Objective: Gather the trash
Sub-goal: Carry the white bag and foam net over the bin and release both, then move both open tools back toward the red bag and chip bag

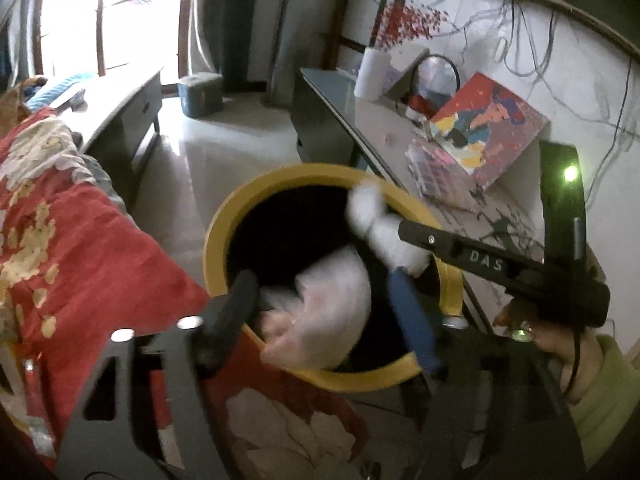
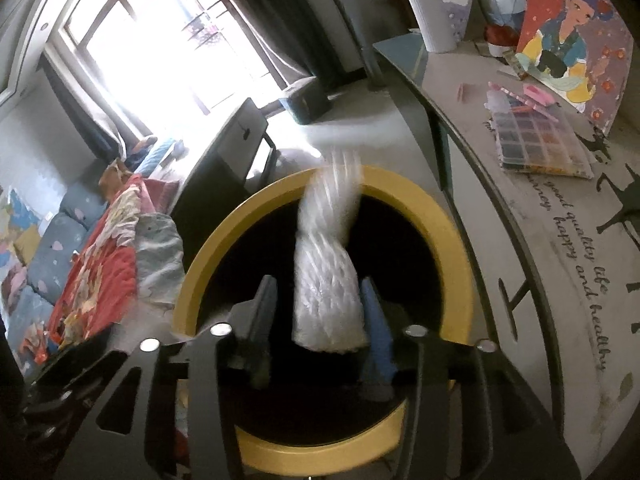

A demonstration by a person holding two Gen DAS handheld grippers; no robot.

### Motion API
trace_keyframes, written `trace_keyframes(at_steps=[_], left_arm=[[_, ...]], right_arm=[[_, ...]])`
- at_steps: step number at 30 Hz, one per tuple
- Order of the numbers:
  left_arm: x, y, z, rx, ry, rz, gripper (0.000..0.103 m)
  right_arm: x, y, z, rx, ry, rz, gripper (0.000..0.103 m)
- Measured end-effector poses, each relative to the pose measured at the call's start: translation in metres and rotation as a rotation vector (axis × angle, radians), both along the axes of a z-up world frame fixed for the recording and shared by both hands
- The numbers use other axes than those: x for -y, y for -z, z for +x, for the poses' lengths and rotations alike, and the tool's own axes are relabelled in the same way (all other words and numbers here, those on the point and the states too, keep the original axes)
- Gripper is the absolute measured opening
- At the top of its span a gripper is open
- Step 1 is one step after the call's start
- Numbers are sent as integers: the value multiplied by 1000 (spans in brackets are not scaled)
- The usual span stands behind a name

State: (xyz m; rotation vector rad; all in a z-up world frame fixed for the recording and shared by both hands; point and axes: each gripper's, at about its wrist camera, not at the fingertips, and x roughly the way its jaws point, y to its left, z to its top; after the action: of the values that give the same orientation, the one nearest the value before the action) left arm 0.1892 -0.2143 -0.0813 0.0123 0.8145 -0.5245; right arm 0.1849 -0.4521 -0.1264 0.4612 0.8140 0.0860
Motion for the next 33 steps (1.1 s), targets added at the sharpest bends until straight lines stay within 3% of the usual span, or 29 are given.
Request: trace_keyframes(at_steps=[1,3,8,33], left_arm=[[-1,-1,0,0,-1,-7,66],[-3,-5,-2,9,-4,-19,79],[-9,-15,-7,27,-17,-42,90],[-57,-59,-38,112,-145,-92,92]], right_arm=[[1,-1,0,3,5,-1,51],[2,-4,-1,12,9,-3,57],[0,-11,-3,26,13,-10,62],[-35,-66,-21,146,-50,-48,73]])
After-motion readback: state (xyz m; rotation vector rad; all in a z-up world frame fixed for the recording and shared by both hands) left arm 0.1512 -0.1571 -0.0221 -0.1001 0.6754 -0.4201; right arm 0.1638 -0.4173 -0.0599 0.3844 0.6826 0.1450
